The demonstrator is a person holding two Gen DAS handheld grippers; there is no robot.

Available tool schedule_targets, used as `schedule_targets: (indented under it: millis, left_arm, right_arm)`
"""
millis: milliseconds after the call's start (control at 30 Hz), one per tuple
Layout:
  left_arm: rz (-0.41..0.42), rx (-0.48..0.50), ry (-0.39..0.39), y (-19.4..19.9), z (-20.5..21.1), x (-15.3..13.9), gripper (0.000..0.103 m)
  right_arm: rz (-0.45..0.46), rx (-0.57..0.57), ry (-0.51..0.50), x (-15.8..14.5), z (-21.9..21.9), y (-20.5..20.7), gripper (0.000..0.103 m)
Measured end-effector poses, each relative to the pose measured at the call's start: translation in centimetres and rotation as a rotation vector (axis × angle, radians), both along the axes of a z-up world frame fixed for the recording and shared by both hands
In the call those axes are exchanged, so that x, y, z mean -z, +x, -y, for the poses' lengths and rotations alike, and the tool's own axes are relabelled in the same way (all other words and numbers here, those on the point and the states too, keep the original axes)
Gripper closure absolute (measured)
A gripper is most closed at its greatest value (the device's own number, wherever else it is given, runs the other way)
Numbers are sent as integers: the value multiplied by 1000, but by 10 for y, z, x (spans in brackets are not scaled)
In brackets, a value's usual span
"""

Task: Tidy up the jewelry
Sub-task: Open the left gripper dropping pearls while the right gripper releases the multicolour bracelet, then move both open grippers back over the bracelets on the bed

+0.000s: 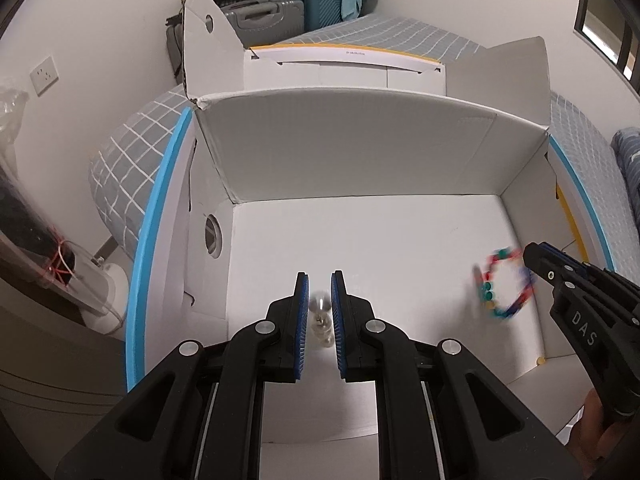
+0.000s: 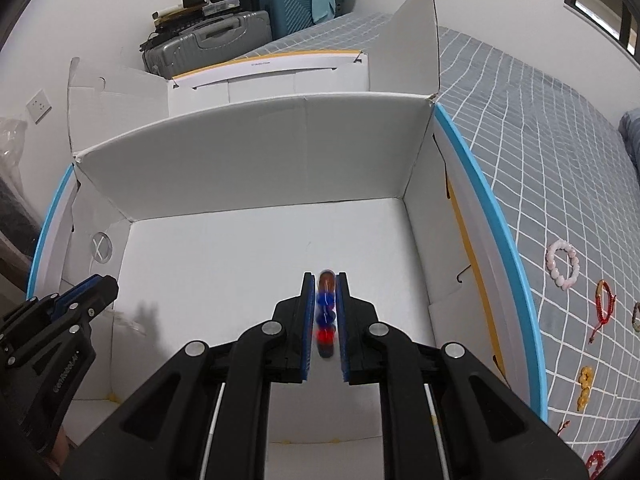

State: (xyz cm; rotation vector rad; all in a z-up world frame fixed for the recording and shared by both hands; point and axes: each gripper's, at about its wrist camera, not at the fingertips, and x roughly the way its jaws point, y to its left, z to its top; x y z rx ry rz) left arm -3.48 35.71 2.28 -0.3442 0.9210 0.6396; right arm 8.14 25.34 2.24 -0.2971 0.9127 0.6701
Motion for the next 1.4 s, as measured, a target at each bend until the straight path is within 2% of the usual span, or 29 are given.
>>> schedule_targets:
  millis: [33,100,133,200,267,367,500,667,1100,1400]
  left_arm:
    - [-2,0,5,0,1,-1,89]
    - [-4,-2,8,0,1,-1,77]
    - [-1,-7,8,0,1,-2,67]
    - [7,-12,22,-2,1,-5,57]
    - [18,-22,47,-4,2,-10,32]
    - [29,-24,82,-5,7,-17,16]
    - [56,-10,97,-7,15,-24,10]
    - [86,25,103,-4,32,-34,6]
    - [136,215,101,24,124,-54,6]
    - [131,367,90,58,205,-51,6]
  right_arm:
    - [-2,-3,2,0,0,0,88]
    - [-2,0,14,-2,1,-1,73]
    - [5,0,22,-4,3,-2,68]
    - [15,0,35,-8,6,-4,54]
    - [29,6,50,-14,10,-5,43]
    - [52,22,66,-23,19,-6,32]
    - [97,53,81,-36,37,-5,18]
    - [142,130,95,-50,75,0,8]
    - [195,329,38,-66,198,13,8]
    - [197,457,9,-70,286,27,8]
